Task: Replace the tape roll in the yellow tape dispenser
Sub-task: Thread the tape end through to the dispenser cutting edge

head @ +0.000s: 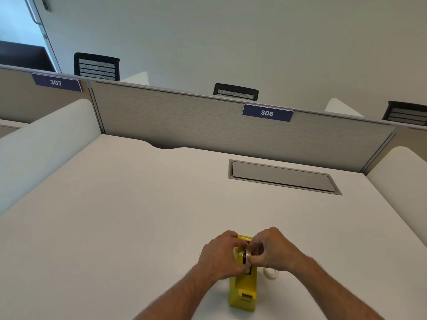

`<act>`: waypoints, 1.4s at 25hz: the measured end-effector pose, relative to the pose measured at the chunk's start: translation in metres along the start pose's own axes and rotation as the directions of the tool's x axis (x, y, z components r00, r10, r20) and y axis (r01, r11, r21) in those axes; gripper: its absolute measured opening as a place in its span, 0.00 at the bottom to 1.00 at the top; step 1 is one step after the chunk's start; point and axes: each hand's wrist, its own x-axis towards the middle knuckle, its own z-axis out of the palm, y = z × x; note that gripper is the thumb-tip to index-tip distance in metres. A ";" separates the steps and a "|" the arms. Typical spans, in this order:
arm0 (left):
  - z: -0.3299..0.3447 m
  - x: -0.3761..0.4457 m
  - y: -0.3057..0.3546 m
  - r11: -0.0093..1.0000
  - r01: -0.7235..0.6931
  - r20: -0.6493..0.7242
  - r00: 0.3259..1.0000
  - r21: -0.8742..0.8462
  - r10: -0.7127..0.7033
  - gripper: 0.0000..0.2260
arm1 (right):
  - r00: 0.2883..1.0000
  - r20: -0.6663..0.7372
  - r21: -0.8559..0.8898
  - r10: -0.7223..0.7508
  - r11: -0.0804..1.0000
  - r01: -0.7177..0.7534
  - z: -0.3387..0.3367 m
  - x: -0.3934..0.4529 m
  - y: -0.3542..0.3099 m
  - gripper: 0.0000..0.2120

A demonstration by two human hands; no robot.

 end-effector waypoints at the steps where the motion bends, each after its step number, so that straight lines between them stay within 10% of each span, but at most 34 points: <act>1: 0.000 0.000 0.000 1.000 0.002 0.000 1.000 0.000 -0.002 0.30 | 1.000 -0.008 0.010 0.004 1.000 -0.004 0.001 0.001 0.000 0.05; 35: -0.003 -0.001 0.000 0.998 -0.008 0.017 1.000 0.061 0.007 0.30 | 0.997 0.031 -0.053 0.064 0.997 -0.062 -0.002 0.003 -0.001 0.11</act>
